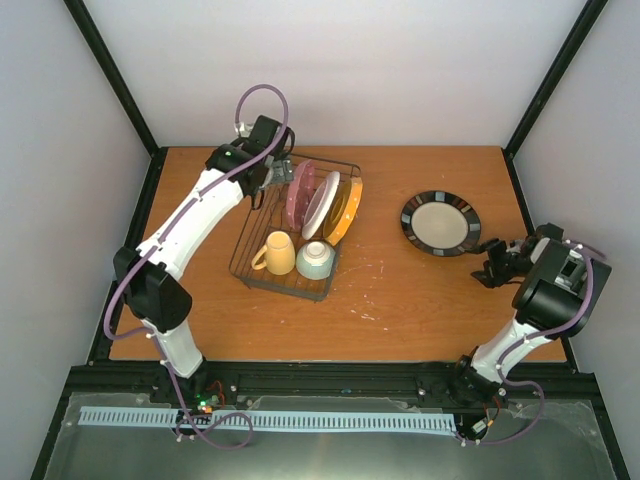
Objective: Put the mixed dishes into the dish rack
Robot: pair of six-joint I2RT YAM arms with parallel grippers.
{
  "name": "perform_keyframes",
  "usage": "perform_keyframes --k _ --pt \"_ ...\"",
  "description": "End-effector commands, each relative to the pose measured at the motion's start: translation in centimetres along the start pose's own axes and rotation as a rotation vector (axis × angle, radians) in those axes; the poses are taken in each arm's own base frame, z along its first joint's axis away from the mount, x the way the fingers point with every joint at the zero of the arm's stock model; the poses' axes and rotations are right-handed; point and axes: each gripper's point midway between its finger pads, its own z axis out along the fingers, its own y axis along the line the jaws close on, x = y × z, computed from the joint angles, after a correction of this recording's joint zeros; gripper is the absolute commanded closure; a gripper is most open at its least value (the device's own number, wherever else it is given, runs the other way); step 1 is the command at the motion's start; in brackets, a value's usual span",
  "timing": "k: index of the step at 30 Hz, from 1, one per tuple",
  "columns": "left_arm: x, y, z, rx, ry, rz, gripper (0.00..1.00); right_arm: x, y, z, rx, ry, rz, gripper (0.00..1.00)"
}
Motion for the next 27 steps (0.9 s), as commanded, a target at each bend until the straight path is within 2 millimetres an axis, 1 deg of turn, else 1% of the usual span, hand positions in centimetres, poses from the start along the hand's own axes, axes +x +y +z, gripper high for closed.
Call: perform_keyframes --k 1,4,6,9,10,12,13,15,16,17,18,19,20,24,27 --pt "-2.0 0.6 -1.7 0.03 -0.067 -0.041 0.0 -0.2 0.2 1.8 -0.042 0.015 0.011 0.3" --pt "-2.2 0.9 -1.8 0.03 -0.076 -0.041 0.0 0.1 0.5 3.5 -0.058 0.039 0.004 0.27" --pt "-2.2 1.2 -1.6 0.023 -0.075 -0.037 0.0 0.2 0.7 4.8 -0.062 0.058 -0.003 0.27" --pt "-2.3 1.6 -1.6 0.012 -0.076 -0.032 0.0 0.4 0.8 6.7 -0.049 0.083 -0.006 0.28" --pt "-2.4 1.7 -1.7 0.009 -0.078 -0.03 0.0 0.5 0.7 7.2 -0.042 0.092 -0.006 0.3" --pt "-2.5 2.0 -1.6 0.001 -0.079 -0.028 0.0 0.8 0.6 8.2 -0.024 0.112 -0.012 0.37" --pt "-2.4 2.1 -1.6 -0.005 -0.078 -0.027 0.0 0.9 0.2 8.8 -0.011 0.124 -0.008 0.4" --pt "-2.5 2.4 -1.5 -0.014 -0.077 -0.024 0.0 1.1 -0.1 9.5 0.004 0.138 -0.01 0.52" --pt "-2.4 2.4 -1.4 -0.018 -0.077 -0.022 0.0 1.3 -0.4 9.8 0.008 0.146 -0.006 0.6" --pt "-2.4 2.5 -1.4 -0.019 -0.076 -0.02 0.0 1.4 -0.6 10.1 0.013 0.154 -0.003 0.75" --pt "-2.4 2.5 -1.2 -0.021 -0.074 -0.018 0.0 1.6 -1.0 10.3 0.022 0.161 0.002 0.88" --pt "-2.3 2.5 -1.1 -0.019 -0.072 -0.015 0.0 1.7 -1.2 10.4 0.029 0.166 0.004 0.96" --pt "-2.3 2.4 -1.0 -0.017 -0.07 -0.011 0.0 1.8 -1.3 10.4 0.032 0.168 -0.001 0.97" --pt "-2.6 1.7 -0.8 0.005 -0.071 -0.012 0.0 2.3 -0.5 9.7 0.007 0.169 -0.044 0.97" --pt "-3.5 0.4 -1.3 0.082 -0.093 -0.014 0.01 3.1 0.9 8.7 -0.058 0.173 -0.077 0.97"
